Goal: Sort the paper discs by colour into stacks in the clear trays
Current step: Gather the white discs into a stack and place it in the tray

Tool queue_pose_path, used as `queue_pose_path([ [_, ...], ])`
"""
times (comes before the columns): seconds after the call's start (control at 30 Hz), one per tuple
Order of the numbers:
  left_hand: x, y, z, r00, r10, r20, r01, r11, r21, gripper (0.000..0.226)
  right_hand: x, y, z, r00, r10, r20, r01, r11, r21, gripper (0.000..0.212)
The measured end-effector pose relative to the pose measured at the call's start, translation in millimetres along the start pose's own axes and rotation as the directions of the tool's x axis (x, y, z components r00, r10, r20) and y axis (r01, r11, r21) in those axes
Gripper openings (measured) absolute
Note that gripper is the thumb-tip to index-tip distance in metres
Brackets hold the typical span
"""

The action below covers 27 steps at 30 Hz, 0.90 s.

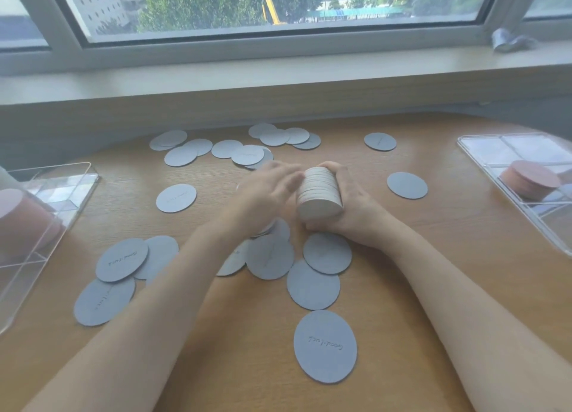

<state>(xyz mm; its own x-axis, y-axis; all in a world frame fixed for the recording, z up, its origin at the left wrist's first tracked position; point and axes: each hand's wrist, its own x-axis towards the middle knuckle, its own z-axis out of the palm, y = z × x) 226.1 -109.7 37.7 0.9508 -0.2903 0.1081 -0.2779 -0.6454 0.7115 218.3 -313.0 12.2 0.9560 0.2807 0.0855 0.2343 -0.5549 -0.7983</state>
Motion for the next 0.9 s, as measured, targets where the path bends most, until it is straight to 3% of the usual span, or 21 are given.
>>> queue_pose_path([
  [0.1, 5.6, -30.7, -20.4, 0.972, -0.124, -0.199, 0.179, 0.940, 0.291, 0.046, -0.7, 0.9, -0.1, 1.000, -0.001, -0.001, 0.001, 1.000, -0.022, 0.099],
  [0.17, 6.4, -48.4, -27.7, 0.952, -0.269, -0.148, 0.307, 0.852, 0.425, 0.043, -0.3, 1.1, 0.3, 1.000, 0.000, -0.001, 0.000, 1.000, -0.024, 0.100],
  [0.23, 7.6, -57.2, -30.9, 0.943, -0.315, -0.104, 0.326, 0.825, 0.462, 0.037, 0.1, 1.0, 0.3, 1.000, 0.001, 0.002, -0.001, 1.000, -0.023, 0.100],
  [0.37, 12.1, -57.7, -32.5, 0.951, -0.274, -0.144, 0.308, 0.889, 0.339, 0.039, -0.4, -0.6, 0.6, 1.000, -0.008, -0.011, 0.007, 0.999, -0.035, 0.100],
  [0.5, 10.2, -54.2, -34.9, 0.932, -0.312, -0.184, 0.333, 0.938, 0.097, 0.031, -1.0, -2.0, 1.6, 0.999, -0.014, -0.032, 0.012, 0.999, -0.044, 0.100],
  [0.63, 5.7, -39.0, -43.1, 0.942, -0.180, -0.282, 0.161, 0.983, -0.089, 0.015, 0.1, -4.1, 2.5, 0.999, 0.003, -0.039, -0.006, 0.998, -0.058, 0.105],
  [0.8, -7.3, -5.5, -55.7, 0.995, 0.097, 0.026, -0.081, 0.928, -0.364, 0.015, 0.9, -7.0, 2.5, 0.999, 0.015, -0.046, -0.019, 0.996, -0.082, 0.106],
  [0.9, -9.9, 3.1, -49.1, 0.977, 0.181, 0.110, -0.131, 0.924, -0.360, 0.015, 2.2, -6.9, 2.9, 0.998, 0.034, -0.056, -0.039, 0.995, -0.087, 0.107],
])
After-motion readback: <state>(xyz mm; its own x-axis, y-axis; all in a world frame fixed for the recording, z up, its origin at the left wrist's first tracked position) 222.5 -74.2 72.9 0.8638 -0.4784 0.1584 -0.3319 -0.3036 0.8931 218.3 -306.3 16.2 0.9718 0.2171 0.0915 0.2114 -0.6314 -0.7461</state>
